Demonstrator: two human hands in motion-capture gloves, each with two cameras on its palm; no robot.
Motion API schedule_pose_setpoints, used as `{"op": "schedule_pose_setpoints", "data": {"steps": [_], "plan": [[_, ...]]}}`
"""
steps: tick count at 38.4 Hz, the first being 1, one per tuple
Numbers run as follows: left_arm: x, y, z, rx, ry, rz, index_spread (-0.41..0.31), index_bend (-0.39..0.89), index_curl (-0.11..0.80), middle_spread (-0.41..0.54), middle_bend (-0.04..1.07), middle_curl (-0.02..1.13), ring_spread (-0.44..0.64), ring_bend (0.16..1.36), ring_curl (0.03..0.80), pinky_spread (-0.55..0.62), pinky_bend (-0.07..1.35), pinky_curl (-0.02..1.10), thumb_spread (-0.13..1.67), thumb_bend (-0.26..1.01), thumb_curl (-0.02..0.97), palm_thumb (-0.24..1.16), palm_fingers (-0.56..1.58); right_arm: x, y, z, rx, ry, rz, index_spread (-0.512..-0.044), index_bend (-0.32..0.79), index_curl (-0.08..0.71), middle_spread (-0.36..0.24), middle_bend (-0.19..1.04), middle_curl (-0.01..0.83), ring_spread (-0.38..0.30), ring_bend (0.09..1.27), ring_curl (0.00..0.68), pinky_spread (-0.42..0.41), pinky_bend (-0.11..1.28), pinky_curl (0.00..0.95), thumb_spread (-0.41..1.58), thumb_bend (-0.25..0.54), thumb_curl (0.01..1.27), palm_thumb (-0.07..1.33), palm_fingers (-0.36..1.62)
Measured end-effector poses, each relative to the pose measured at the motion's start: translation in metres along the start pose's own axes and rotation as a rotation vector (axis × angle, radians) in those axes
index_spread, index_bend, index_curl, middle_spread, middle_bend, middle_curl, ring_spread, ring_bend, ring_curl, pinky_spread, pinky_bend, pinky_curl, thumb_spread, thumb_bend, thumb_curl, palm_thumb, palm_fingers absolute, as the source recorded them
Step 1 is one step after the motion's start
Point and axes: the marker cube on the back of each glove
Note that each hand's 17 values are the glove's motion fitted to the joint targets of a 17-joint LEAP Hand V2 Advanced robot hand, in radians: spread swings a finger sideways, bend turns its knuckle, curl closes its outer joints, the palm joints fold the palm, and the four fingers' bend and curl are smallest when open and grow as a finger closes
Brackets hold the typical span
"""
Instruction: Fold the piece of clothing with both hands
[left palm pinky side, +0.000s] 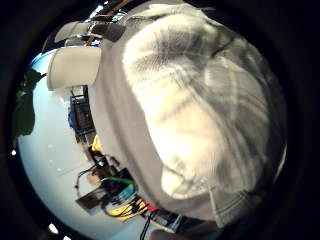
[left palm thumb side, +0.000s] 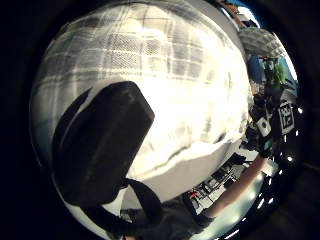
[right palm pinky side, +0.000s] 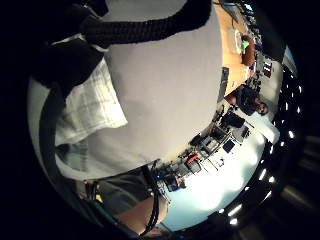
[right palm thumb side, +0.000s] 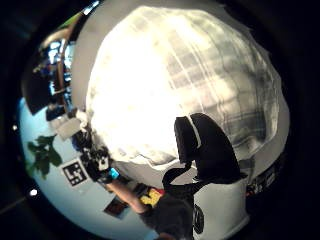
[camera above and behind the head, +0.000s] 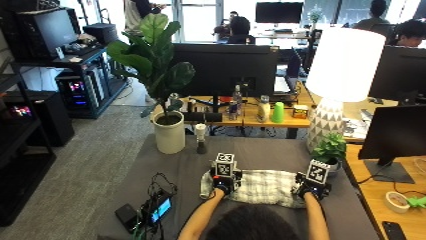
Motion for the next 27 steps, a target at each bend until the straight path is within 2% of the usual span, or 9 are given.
{"op": "schedule_pose_setpoints", "data": {"steps": [6,8,12,15,20,23,24,25,27], "plan": [[-0.004,-0.003,0.023,-0.110,0.096,-0.061,-0.097,0.18,0.410,0.078,0.14,0.31,0.21,0.52,0.373,0.39,0.29,0.36,1.22,-0.02,0.147,0.05,0.14,0.005,-0.001,0.017,-0.022,0.024,0.079,-0.247,0.03,0.218,0.040,0.18,0.452,0.104,0.51,0.431,0.220,0.68,0.449,1.16,-0.027,0.48,0.63,0.36],[-0.005,-0.002,0.025,-0.140,0.081,-0.086,-0.100,0.19,0.411,0.085,0.13,0.30,0.23,0.52,0.369,0.41,0.29,0.36,1.22,-0.02,0.151,0.05,0.12,0.003,-0.003,0.021,-0.007,0.041,0.086,-0.246,0.05,0.207,0.048,0.19,0.447,0.115,0.50,0.423,0.227,0.70,0.447,1.17,-0.024,0.47,0.63,0.35],[-0.006,-0.006,0.025,-0.100,0.064,-0.081,-0.103,0.18,0.408,0.096,0.13,0.29,0.26,0.53,0.364,0.44,0.29,0.36,1.21,-0.02,0.158,0.05,0.11,-0.001,-0.006,0.022,0.059,0.037,0.104,-0.245,0.07,0.192,0.058,0.18,0.433,0.131,0.50,0.413,0.237,0.73,0.443,1.18,-0.019,0.45,0.63,0.34],[-0.005,-0.003,0.026,-0.149,0.074,-0.085,-0.104,0.18,0.407,0.101,0.14,0.28,0.28,0.54,0.360,0.45,0.30,0.35,1.20,-0.02,0.163,0.04,0.11,-0.003,-0.003,0.023,0.068,0.016,0.134,-0.234,0.06,0.180,0.063,0.18,0.425,0.130,0.52,0.411,0.234,0.76,0.441,1.19,-0.012,0.44,0.64,0.36],[-0.002,-0.003,0.025,-0.159,0.102,-0.068,-0.106,0.18,0.406,0.106,0.14,0.27,0.30,0.54,0.351,0.46,0.30,0.35,1.20,-0.02,0.170,0.04,0.11,-0.009,-0.006,0.024,0.186,-0.036,0.151,-0.208,0.05,0.158,0.049,0.21,0.423,0.057,0.61,0.417,0.166,0.76,0.420,1.20,0.016,0.43,0.73,0.50],[-0.002,-0.002,0.024,-0.161,0.097,-0.066,-0.106,0.19,0.407,0.107,0.14,0.26,0.30,0.54,0.346,0.46,0.30,0.35,1.19,-0.01,0.175,0.05,0.12,-0.015,-0.004,0.025,0.205,-0.039,0.130,-0.197,0.08,0.154,0.004,0.28,0.443,-0.035,0.65,0.416,0.014,0.75,0.403,1.18,0.063,0.45,0.84,0.78],[-0.002,-0.002,0.024,-0.167,0.096,-0.065,-0.110,0.19,0.409,0.108,0.14,0.26,0.31,0.54,0.344,0.46,0.30,0.35,1.19,-0.01,0.177,0.05,0.12,-0.015,-0.004,0.024,0.212,-0.033,0.132,-0.195,0.08,0.154,-0.007,0.28,0.445,-0.049,0.65,0.412,-0.012,0.74,0.398,1.18,0.067,0.45,0.86,0.80],[-0.002,-0.001,0.024,-0.174,0.096,-0.064,-0.107,0.19,0.407,0.108,0.14,0.26,0.31,0.54,0.343,0.46,0.30,0.35,1.19,-0.01,0.178,0.05,0.12,-0.016,-0.003,0.024,0.220,-0.029,0.131,-0.193,0.06,0.153,-0.003,0.26,0.440,-0.053,0.64,0.412,-0.009,0.74,0.398,1.18,0.056,0.44,0.85,0.74],[-0.002,-0.001,0.023,-0.188,0.096,-0.060,-0.111,0.20,0.410,0.109,0.14,0.25,0.31,0.54,0.340,0.46,0.30,0.35,1.19,-0.01,0.180,0.05,0.12,-0.017,-0.003,0.021,0.225,-0.032,0.112,-0.190,0.08,0.166,-0.023,0.28,0.455,-0.085,0.67,0.434,-0.064,0.74,0.408,1.17,0.071,0.45,0.90,0.83]]}}
